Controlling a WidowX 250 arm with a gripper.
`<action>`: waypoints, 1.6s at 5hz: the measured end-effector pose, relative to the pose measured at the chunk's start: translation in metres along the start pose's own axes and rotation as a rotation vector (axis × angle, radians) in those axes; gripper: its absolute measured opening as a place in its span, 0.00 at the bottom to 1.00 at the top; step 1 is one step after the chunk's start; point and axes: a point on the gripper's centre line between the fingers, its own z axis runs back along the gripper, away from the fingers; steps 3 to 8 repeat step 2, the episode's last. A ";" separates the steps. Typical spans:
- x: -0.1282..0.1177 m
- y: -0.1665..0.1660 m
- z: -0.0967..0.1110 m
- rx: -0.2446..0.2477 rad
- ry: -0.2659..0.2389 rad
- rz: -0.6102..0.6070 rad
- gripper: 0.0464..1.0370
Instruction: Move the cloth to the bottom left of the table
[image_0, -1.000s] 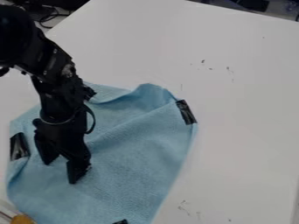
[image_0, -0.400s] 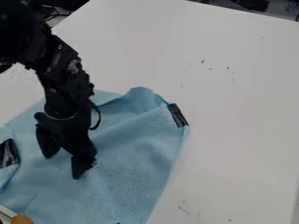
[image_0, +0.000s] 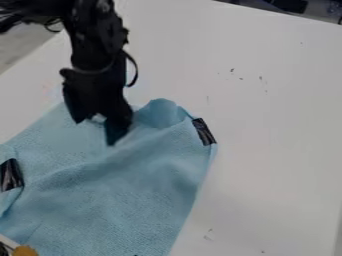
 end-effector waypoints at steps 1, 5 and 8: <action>0.015 -0.011 0.015 -0.028 -0.041 0.031 0.96; 0.025 -0.025 0.023 -0.050 -0.052 0.045 0.96; 0.025 -0.025 0.023 -0.050 -0.052 0.045 0.96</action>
